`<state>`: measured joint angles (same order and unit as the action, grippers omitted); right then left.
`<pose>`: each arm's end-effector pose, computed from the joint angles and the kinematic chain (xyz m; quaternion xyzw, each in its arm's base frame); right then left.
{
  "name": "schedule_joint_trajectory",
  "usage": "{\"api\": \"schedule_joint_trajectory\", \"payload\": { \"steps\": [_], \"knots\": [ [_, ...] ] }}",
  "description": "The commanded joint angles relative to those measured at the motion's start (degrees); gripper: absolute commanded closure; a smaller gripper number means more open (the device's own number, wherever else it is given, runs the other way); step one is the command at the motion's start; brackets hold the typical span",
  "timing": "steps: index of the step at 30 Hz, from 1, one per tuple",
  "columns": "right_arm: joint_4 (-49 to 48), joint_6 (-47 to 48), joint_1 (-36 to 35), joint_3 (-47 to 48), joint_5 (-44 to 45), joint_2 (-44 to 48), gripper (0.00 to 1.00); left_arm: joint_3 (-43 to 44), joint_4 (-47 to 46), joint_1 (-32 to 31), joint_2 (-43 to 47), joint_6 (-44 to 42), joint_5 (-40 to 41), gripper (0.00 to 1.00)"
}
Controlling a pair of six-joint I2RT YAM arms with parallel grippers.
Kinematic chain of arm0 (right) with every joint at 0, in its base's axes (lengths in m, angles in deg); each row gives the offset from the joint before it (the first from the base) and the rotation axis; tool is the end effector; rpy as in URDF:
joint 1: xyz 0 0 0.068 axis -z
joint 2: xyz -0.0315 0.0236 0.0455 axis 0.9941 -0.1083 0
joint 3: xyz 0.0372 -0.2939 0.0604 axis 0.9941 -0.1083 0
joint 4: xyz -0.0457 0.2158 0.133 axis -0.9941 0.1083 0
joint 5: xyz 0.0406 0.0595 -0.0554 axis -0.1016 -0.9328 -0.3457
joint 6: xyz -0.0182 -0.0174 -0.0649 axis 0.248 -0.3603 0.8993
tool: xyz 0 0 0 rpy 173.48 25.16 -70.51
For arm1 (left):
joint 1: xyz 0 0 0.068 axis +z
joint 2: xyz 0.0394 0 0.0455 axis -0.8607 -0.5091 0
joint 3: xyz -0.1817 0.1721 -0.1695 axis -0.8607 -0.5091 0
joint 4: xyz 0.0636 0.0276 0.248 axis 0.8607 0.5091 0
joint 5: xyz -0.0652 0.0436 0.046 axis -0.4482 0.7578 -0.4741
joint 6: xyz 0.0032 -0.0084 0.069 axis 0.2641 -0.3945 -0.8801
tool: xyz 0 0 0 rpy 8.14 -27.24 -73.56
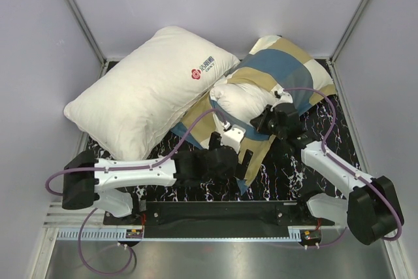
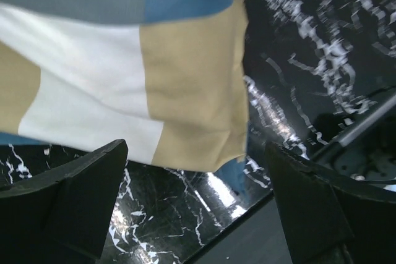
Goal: Remove the pillowcase from the pillow
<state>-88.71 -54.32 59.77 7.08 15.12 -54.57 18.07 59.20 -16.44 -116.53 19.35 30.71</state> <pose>0.2337 0.1057 0.2562 0.0394 0.8587 0.2423 0.4498 0.1039 -0.2990 0.2812 0.2271 0.8516 -0.2000 0.4280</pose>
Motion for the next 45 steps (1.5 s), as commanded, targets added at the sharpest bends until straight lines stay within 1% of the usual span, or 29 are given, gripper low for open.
{"api": "schedule_joint_trajectory", "payload": {
  "steps": [1,3,7,11,17,22,23,24,26,27,29,30,31,32,33,34,38,45],
  "knots": [
    [0.16,-2.83,-2.44,2.03,5.33,2.25,1.00,3.45,0.11,-0.63,2.88,-4.85,5.35,0.01],
    [2.08,-3.53,-3.49,2.29,6.39,2.69,1.00,3.54,-1.11,-0.63,2.09,-5.03,5.35,0.01],
    [2.89,-4.85,-4.90,3.09,7.01,3.13,1.00,3.28,-4.36,-0.54,-2.99,-4.41,4.65,0.01],
    [4.03,-5.03,-6.40,4.05,7.98,4.01,1.00,3.37,-5.69,-0.37,-6.87,-2.04,5.88,0.01],
    [5.96,-4.76,-6.58,4.67,8.95,5.59,1.00,1.35,-6.30,0.16,-9.43,2.52,2.64,0.01],
    [6.75,-4.94,-6.66,4.41,8.95,6.38,1.00,-1.02,-9.11,0.07,-11.18,6.13,0.52,0.01],
    [6.75,-5.11,-6.66,4.32,8.95,6.47,1.00,-1.46,-10.68,0.16,-11.62,6.22,-0.18,0.03],
    [6.75,-5.20,-6.66,4.23,8.95,6.47,1.00,-1.64,-11.66,0.07,-12.06,6.22,-0.62,0.05],
    [6.84,-5.29,-6.66,4.14,8.95,6.47,1.00,-1.47,-12.89,0.07,-13.29,6.13,-1.94,0.16],
    [6.93,-5.38,-6.66,4.32,9.12,6.47,1.00,-1.38,-13.42,0.07,-13.90,6.31,-2.38,0.31],
    [7.19,-5.29,-6.58,4.49,9.21,6.47,1.00,-2.17,-14.73,0.16,-14.26,6.40,-3.34,0.47],
    [7.28,-5.29,-6.58,4.84,9.12,6.47,1.00,-2.43,-14.74,0.16,-14.52,6.49,-3.52,0.64],
    [7.37,-5.29,-6.66,4.84,9.21,6.38,1.00,-2.96,-14.74,0.16,-14.61,6.49,-3.53,0.74],
    [7.46,-5.20,-6.66,5.02,9.30,6.30,1.00,-3.22,-16.48,0.16,-14.53,6.40,-3.53,0.86],
    [7.46,-5.20,-6.66,5.28,9.47,6.30,1.00,-3.75,-17.02,0.07,-14.18,6.22,-3.53,0.94],
    [7.46,-5.20,-6.66,5.37,9.65,6.12,1.00,-5.14,-17.72,0.16,-13.83,6.22,-3.70,1.00],
    [7.89,-4.77,-6.66,5.90,10.88,5.86,1.00,-9.55,-20.63,0.16,-11.02,6.66,-3.44,1.00],
    [12.46,-0.99,-6.58,13.18,18.42,3.13,1.00,-20.35,-22.39,-0.46,-3.55,12.98,-3.88,1.00]
  ]
}}
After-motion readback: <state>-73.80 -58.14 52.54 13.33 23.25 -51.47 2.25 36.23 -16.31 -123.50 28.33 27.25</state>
